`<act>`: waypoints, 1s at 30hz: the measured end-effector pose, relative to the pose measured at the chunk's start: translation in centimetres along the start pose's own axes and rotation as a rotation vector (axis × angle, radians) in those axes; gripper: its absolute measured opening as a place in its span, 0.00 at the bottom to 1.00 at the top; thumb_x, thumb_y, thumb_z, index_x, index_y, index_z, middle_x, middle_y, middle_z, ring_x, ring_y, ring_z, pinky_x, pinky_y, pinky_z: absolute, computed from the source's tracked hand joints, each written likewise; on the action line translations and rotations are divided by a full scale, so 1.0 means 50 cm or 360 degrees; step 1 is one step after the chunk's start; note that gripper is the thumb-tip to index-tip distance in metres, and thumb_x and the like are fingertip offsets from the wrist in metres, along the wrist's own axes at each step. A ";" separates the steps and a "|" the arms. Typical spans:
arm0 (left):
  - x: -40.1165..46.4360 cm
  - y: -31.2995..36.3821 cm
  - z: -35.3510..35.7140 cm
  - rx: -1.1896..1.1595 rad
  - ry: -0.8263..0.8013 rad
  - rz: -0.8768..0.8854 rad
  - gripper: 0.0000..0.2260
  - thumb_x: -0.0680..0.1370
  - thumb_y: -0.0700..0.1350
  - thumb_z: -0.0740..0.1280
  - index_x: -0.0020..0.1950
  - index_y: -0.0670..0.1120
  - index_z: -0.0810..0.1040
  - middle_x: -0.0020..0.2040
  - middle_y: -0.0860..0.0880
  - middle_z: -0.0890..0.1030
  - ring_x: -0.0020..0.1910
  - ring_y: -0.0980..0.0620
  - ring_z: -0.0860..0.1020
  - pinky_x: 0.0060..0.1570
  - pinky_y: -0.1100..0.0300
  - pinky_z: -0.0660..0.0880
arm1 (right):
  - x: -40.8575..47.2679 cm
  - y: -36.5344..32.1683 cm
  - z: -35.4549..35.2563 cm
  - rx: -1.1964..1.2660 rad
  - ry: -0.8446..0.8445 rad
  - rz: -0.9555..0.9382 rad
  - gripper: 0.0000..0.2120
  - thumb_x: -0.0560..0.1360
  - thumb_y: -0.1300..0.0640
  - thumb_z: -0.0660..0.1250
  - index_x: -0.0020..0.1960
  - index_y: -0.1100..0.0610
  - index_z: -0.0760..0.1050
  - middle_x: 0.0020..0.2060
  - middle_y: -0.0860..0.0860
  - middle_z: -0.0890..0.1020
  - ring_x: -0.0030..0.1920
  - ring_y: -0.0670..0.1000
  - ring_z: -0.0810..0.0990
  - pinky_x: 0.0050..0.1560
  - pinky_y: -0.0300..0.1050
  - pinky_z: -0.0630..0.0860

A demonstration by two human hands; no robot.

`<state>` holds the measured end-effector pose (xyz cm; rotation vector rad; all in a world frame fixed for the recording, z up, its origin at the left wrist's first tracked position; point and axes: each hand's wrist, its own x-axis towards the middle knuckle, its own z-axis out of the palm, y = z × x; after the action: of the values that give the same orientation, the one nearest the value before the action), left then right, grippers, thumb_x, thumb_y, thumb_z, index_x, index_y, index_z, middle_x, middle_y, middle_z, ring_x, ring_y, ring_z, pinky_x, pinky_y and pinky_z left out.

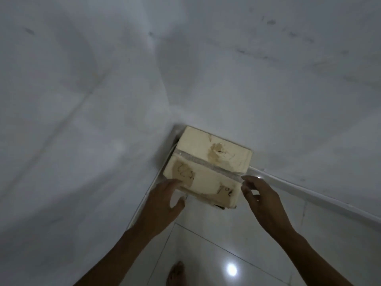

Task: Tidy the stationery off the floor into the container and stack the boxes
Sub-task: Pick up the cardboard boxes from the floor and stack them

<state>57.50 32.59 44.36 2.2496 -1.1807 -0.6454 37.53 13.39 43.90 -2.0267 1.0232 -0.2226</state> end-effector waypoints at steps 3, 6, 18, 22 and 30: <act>-0.092 0.093 -0.048 0.0076 0.0120 0.0062 0.15 0.76 0.45 0.67 0.62 0.46 0.76 0.60 0.51 0.77 0.60 0.53 0.74 0.62 0.60 0.68 | -0.055 -0.087 -0.075 -0.0010 -0.0130 -0.0270 0.07 0.78 0.54 0.63 0.56 0.46 0.73 0.44 0.41 0.79 0.46 0.39 0.78 0.41 0.29 0.74; -0.176 0.185 -0.084 0.0108 0.0238 0.0051 0.14 0.76 0.50 0.63 0.59 0.46 0.78 0.56 0.52 0.79 0.57 0.53 0.76 0.63 0.65 0.63 | -0.110 -0.155 -0.140 0.0020 -0.0232 -0.0546 0.03 0.78 0.51 0.62 0.48 0.47 0.74 0.40 0.43 0.79 0.41 0.43 0.78 0.37 0.36 0.75; -0.633 0.333 -0.134 0.0070 0.0758 -0.0206 0.13 0.77 0.51 0.62 0.55 0.47 0.79 0.52 0.54 0.81 0.54 0.59 0.75 0.66 0.69 0.58 | -0.413 -0.364 -0.153 -0.0180 -0.0838 -0.1387 0.10 0.77 0.44 0.58 0.37 0.42 0.65 0.29 0.42 0.70 0.29 0.43 0.70 0.28 0.39 0.68; -0.840 0.312 -0.107 0.0005 0.0862 -0.0532 0.12 0.77 0.52 0.61 0.56 0.51 0.79 0.53 0.58 0.79 0.54 0.62 0.74 0.69 0.64 0.58 | -0.528 -0.413 -0.051 -0.0266 -0.1195 -0.1590 0.11 0.77 0.43 0.58 0.36 0.43 0.64 0.28 0.44 0.71 0.27 0.45 0.70 0.28 0.42 0.68; -1.261 0.274 0.003 0.0035 0.1101 -0.1114 0.12 0.76 0.52 0.61 0.55 0.51 0.79 0.52 0.59 0.80 0.52 0.61 0.76 0.67 0.62 0.61 | -0.840 -0.491 0.183 -0.0401 -0.1761 -0.1952 0.03 0.76 0.48 0.60 0.45 0.45 0.71 0.28 0.44 0.74 0.29 0.46 0.73 0.29 0.30 0.65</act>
<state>17.18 79.09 63.71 2.5676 -0.0587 -0.0432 28.91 57.48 64.66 -2.2207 -0.9388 0.4050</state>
